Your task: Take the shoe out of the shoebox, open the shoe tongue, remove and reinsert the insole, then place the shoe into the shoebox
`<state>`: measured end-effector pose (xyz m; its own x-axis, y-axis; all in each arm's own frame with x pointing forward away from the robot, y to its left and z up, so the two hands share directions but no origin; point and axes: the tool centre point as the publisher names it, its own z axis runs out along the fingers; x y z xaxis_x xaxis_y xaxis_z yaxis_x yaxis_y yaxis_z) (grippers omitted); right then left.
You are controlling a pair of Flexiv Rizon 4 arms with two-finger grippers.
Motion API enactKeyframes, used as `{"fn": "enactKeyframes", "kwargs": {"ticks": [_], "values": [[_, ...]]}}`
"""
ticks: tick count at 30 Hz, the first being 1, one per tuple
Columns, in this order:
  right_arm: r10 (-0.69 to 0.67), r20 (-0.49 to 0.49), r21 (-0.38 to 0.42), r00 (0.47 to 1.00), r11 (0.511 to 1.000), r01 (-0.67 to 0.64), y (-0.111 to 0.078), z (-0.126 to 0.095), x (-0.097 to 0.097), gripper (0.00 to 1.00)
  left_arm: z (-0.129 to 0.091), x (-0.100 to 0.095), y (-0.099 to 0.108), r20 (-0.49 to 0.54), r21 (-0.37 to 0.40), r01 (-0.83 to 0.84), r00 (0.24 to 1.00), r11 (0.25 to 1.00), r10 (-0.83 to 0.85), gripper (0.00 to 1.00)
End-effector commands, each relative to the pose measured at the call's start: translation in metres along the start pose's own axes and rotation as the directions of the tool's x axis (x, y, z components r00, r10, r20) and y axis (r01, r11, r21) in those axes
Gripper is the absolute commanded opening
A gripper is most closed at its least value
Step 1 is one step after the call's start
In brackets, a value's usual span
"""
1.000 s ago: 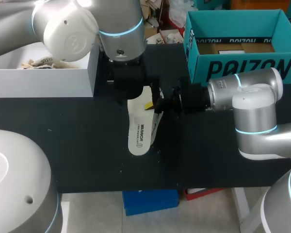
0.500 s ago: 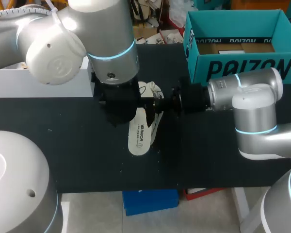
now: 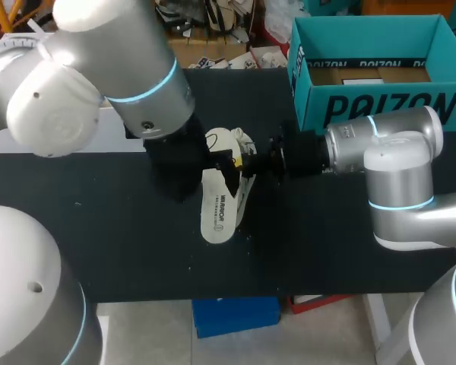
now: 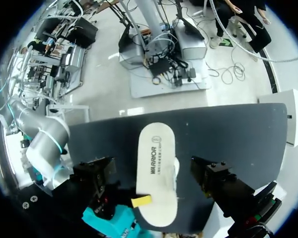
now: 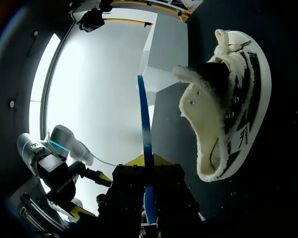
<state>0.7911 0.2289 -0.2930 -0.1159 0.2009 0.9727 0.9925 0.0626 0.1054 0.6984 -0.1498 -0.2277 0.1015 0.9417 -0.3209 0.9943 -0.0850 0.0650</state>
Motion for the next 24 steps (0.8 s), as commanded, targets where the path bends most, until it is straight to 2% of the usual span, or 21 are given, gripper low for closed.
{"fn": "enactKeyframes", "kwargs": {"ticks": [1, 6, 10, 24], "values": [[0.000, 0.002, 0.000, 1.000, 1.000, 0.000, 0.000, 0.001, 0.000, 0.00, -0.005, 0.033, -0.009, 0.462, -0.056, -0.014, 0.886, 0.998, 0.038, 1.00], [0.000, 0.002, 0.000, 1.000, 1.000, 0.000, 0.000, 0.001, 0.000, 0.00, -0.014, 0.041, -0.009, 0.703, -0.080, -0.023, 0.708, 0.997, 0.073, 1.00], [0.000, 0.002, 0.000, 1.000, 1.000, 0.000, 0.000, 0.001, 0.000, 0.00, -0.015, 0.045, -0.007, 0.770, -0.084, 0.006, 0.636, 0.996, 0.061, 1.00], [0.000, 0.002, 0.000, 1.000, 1.000, 0.000, 0.000, 0.001, 0.000, 0.00, -0.015, 0.046, -0.007, 0.779, -0.075, 0.007, 0.624, 0.997, 0.055, 1.00]]}}
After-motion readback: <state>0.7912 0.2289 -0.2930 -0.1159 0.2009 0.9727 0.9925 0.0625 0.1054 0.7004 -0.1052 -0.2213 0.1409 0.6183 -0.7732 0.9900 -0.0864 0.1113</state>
